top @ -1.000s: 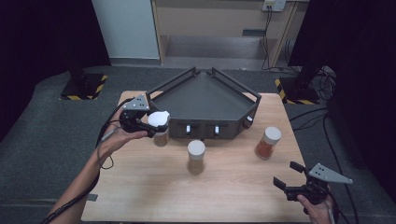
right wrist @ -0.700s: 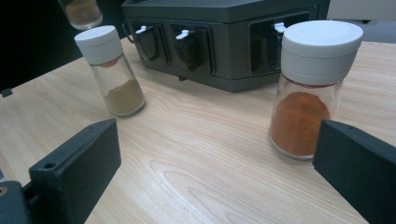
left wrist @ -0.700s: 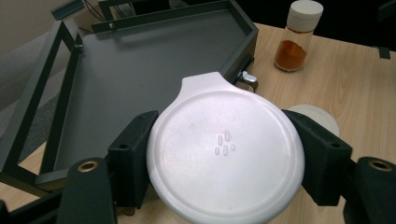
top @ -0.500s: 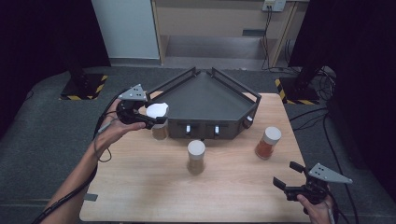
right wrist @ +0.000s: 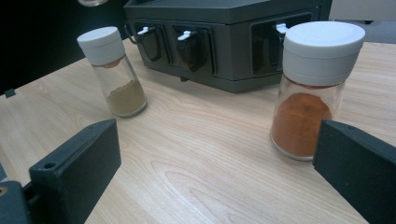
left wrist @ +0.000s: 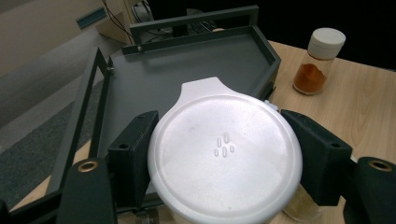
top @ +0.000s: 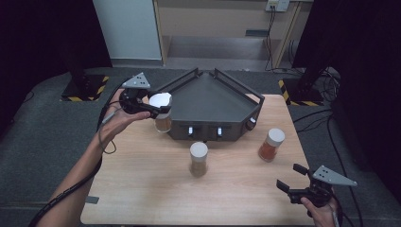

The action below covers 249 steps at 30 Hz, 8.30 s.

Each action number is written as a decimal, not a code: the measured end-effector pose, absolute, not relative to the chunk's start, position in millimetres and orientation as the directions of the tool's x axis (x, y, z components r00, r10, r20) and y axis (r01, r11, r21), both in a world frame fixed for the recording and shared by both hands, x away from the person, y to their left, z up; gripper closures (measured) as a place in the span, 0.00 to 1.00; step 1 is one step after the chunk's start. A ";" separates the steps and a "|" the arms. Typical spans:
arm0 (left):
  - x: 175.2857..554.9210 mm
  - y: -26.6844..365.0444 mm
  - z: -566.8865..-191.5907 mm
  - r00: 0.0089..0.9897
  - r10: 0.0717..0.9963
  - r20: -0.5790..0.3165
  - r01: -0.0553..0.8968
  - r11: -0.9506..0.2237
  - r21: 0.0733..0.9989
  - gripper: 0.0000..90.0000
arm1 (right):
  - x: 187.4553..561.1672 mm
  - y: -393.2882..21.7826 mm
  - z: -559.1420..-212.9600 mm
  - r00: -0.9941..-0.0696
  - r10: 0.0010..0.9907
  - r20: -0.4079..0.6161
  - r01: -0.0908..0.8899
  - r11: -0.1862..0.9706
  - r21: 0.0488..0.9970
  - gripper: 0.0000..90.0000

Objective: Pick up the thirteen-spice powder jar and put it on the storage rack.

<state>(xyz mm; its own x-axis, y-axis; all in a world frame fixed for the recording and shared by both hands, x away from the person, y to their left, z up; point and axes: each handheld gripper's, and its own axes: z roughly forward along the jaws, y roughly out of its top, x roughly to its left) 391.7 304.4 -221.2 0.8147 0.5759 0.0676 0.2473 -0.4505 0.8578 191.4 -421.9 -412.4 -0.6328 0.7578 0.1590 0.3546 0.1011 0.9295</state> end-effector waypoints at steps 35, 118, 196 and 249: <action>443.9 261.8 -216.4 0.660 0.749 0.053 0.346 -0.366 0.864 0.33 | 192.4 -421.9 -412.2 -0.642 0.750 0.159 0.355 0.106 0.929 0.02; 416.0 260.8 -198.3 0.742 0.661 0.108 0.112 -0.282 0.953 0.03 | 191.5 -420.7 -411.3 -0.642 0.750 0.160 0.355 0.106 0.929 0.02; 242.6 351.1 -382.3 0.755 0.655 -0.042 0.216 -0.186 0.959 0.04 | 192.0 -416.7 -408.9 -0.645 0.750 0.148 0.359 0.126 0.925 0.02; 199.8 391.8 -437.7 0.691 0.719 -0.076 0.188 -0.078 0.979 0.00 | 191.4 -413.4 -407.9 -0.653 0.746 0.128 0.344 0.143 0.928 0.02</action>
<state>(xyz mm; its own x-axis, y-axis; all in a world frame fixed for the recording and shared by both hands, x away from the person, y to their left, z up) 199.8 391.8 -437.7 0.6910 0.7188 -0.0760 0.1885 -0.0776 0.9790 191.4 -413.4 -407.9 -0.6535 0.7461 0.1278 0.3442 0.1425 0.9280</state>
